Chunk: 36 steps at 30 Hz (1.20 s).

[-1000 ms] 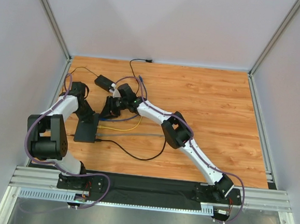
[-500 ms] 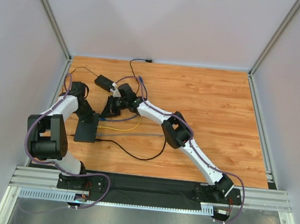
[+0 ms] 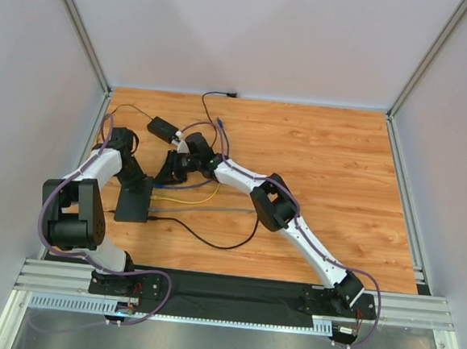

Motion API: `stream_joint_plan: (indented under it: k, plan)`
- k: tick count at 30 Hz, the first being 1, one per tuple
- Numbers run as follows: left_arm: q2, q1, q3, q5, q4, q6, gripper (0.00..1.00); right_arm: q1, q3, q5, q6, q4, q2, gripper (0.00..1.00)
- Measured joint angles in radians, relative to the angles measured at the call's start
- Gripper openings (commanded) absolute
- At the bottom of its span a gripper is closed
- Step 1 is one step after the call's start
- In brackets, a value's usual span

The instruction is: Pull the plug from the switch port

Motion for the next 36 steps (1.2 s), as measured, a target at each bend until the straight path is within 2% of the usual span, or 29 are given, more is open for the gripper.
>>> stream_joint_plan:
  k: [5, 14, 22, 29, 36]
  plan:
    - [0.0, 0.0, 0.0, 0.002, -0.001, 0.013, 0.21, -0.011, -0.05, -0.047, -0.009, 0.033, -0.027, 0.38]
    - [0.0, 0.0, 0.0, 0.028, 0.001, 0.013, 0.21, -0.01, 0.003, -0.075, -0.078, -0.051, -0.013, 0.32]
    - [0.0, 0.0, 0.0, 0.035, 0.004, 0.013, 0.21, -0.005, 0.054, -0.074, -0.077, -0.066, 0.018, 0.3]
    - [0.0, 0.0, -0.002, 0.035, 0.01, 0.013, 0.2, 0.003, 0.066, -0.068, -0.071, -0.045, 0.025, 0.36]
    - [0.0, 0.0, -0.002, 0.035, 0.015, 0.013, 0.21, 0.009, 0.066, -0.048, -0.084, -0.047, 0.027, 0.22]
